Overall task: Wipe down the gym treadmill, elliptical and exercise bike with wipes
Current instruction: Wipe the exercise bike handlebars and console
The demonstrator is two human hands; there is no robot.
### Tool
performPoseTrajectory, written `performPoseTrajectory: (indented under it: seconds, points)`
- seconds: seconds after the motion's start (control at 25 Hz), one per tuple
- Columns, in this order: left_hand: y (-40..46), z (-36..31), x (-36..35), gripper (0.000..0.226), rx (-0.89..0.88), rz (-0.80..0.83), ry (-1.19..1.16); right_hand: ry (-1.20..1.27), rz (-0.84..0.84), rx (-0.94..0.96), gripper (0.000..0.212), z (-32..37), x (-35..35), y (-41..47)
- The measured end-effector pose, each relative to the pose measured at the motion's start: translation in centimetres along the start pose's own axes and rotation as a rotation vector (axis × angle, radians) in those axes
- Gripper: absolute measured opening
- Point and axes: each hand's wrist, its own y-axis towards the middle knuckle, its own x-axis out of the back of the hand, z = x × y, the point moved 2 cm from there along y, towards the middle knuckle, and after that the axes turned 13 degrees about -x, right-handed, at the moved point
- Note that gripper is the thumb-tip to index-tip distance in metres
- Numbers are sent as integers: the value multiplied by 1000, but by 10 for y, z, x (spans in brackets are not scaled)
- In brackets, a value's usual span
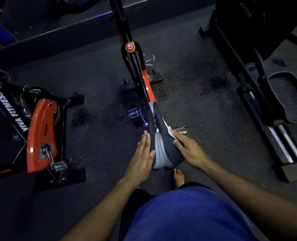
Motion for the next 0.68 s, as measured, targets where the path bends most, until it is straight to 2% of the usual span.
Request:
performPoseTrajectory:
  seconds: [0.24, 0.44, 0.52, 0.68]
  points:
    - [-1, 1, 9, 65, -58, 72, -34, 144, -225, -207, 41, -11, -16, -67]
    - [4, 22, 18, 74, -220, 228, 57, 5, -236, -347, 35, 10, -22, -11]
    - [8, 30, 26, 74, -308, 302, 148, 68, -363, -410, 37, 15, -28, -14]
    - [16, 45, 36, 76, -456, 407, 316, 392, -720, -571, 37, 34, -67, -67]
